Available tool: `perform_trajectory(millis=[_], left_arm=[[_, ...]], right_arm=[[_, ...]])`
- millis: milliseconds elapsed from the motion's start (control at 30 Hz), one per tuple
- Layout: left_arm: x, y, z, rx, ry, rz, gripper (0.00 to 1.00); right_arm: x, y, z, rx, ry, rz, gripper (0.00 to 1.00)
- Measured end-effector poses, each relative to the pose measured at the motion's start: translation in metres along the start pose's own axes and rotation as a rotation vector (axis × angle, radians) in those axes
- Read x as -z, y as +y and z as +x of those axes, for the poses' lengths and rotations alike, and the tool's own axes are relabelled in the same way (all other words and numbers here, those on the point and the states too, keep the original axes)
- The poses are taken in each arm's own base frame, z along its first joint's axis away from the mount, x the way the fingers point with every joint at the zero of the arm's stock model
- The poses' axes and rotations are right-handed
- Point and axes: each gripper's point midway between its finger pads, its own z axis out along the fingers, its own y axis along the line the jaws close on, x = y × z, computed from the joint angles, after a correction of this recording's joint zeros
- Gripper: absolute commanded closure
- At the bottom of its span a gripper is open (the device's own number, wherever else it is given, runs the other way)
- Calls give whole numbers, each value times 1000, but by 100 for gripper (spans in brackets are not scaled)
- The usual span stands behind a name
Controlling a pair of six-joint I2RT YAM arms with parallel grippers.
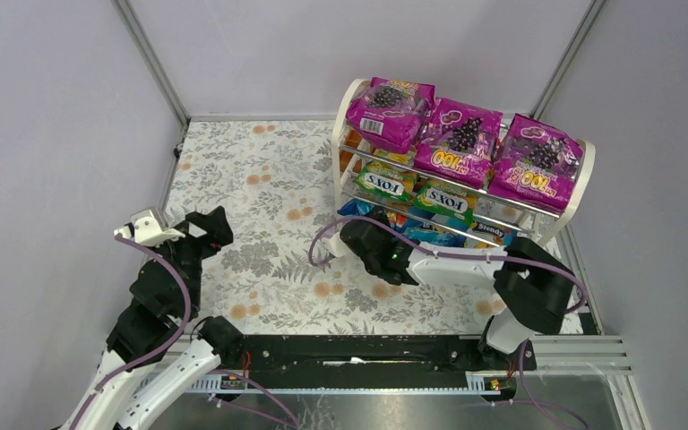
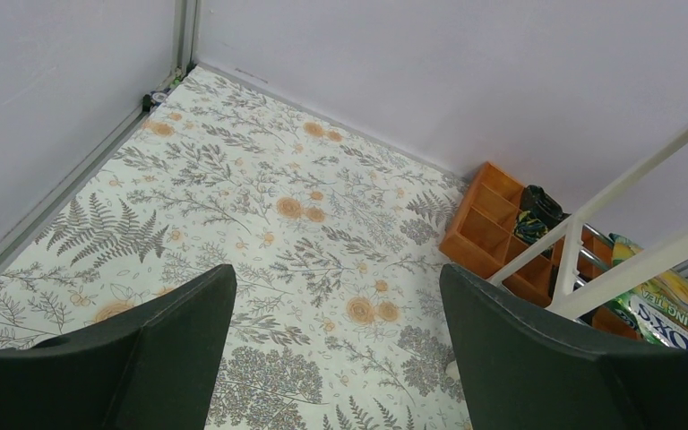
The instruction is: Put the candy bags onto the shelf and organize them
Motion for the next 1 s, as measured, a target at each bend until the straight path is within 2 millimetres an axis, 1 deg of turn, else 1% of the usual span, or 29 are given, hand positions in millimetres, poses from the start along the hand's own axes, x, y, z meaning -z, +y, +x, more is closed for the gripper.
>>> perform_trajectory(millis=[67,167,567,833,1000], left_arm=[[0,0,1,-1,1,0,11],[-1,0,2,-4,4,-2,11],[1,0,3,1,4,11,11],[1,-1,5,0,7,17,11],[1,-1,4,0,7,17,11]], right_arm=[[-10,4,3,17,19,-6,100],[-20,6,3,45,32,-6,100],[-51,-1,6,134,65,52,100],[-53,-7,8,137,76,107,100],[-48,-5,17,120,113,151,100]])
